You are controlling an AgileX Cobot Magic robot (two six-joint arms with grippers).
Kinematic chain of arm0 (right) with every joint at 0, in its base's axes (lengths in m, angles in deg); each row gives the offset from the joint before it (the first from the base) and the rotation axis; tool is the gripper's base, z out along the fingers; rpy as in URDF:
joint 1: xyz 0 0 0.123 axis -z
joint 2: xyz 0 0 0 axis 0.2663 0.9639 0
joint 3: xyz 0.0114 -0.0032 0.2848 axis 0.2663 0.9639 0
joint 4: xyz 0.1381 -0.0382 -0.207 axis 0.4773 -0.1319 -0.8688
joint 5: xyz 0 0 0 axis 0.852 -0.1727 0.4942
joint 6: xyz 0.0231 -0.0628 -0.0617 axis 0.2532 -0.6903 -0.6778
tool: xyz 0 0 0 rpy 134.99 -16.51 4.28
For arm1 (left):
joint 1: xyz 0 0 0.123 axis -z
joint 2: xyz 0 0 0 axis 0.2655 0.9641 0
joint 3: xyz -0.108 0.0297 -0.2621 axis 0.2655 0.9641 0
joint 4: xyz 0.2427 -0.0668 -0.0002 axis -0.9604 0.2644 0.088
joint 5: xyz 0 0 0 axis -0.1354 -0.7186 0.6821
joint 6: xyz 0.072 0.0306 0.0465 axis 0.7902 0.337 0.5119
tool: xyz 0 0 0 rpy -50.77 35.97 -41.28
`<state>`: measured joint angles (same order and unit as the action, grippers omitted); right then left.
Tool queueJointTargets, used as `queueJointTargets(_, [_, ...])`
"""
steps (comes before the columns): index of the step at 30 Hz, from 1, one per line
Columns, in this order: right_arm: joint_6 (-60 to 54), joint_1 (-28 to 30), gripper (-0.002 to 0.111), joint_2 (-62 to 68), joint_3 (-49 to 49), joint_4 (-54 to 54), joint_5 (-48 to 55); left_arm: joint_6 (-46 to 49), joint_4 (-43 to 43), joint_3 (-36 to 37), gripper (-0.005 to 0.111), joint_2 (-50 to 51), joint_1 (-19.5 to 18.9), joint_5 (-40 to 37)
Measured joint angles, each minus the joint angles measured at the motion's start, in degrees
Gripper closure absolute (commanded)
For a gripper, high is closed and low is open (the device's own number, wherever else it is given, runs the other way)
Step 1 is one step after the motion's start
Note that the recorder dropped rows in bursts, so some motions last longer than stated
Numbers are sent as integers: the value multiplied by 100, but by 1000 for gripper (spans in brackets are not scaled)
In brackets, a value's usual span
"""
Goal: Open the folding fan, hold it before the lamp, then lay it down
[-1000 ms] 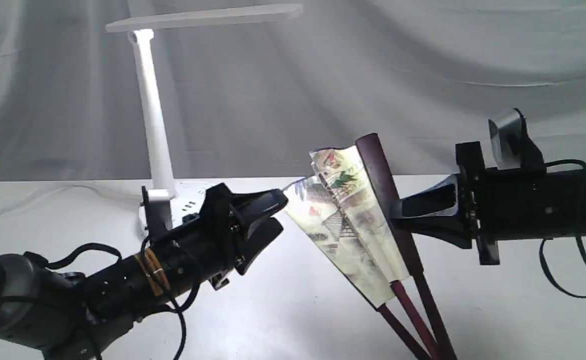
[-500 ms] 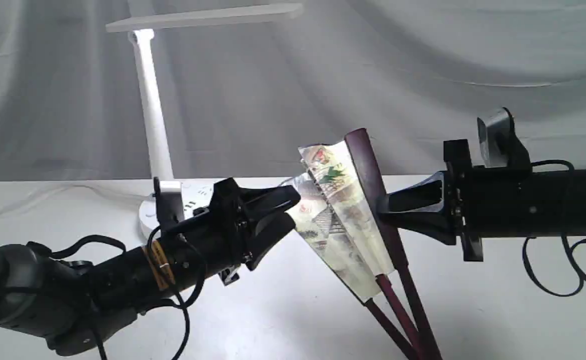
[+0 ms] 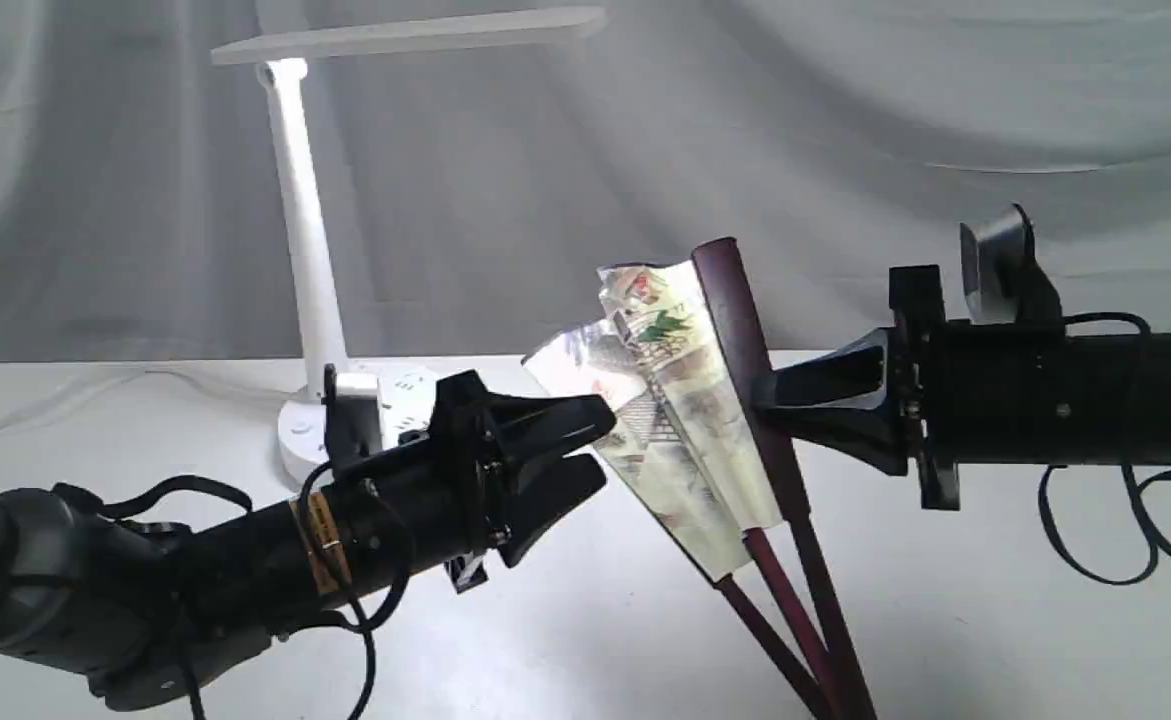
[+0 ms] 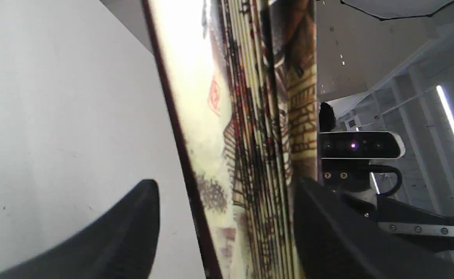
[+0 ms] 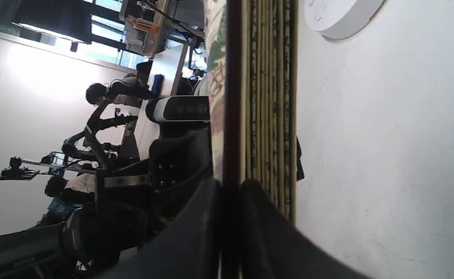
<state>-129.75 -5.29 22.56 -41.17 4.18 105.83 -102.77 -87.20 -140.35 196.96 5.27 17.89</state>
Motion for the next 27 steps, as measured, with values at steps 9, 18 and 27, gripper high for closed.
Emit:
queueJointTargets(9, [-23, -11, 108, 0, 0, -63, 0, 55, 516, -11, 55, 0, 0, -24])
queueJointTargets(18, [-23, -11, 108, 0, 0, -98, 0, 113, 764, -36, 55, 23, 0, -341])
queueJointTargets(27, [-23, -105, 108, 0, 0, -107, 0, 122, 843, -267, 55, 486, 0, -76])
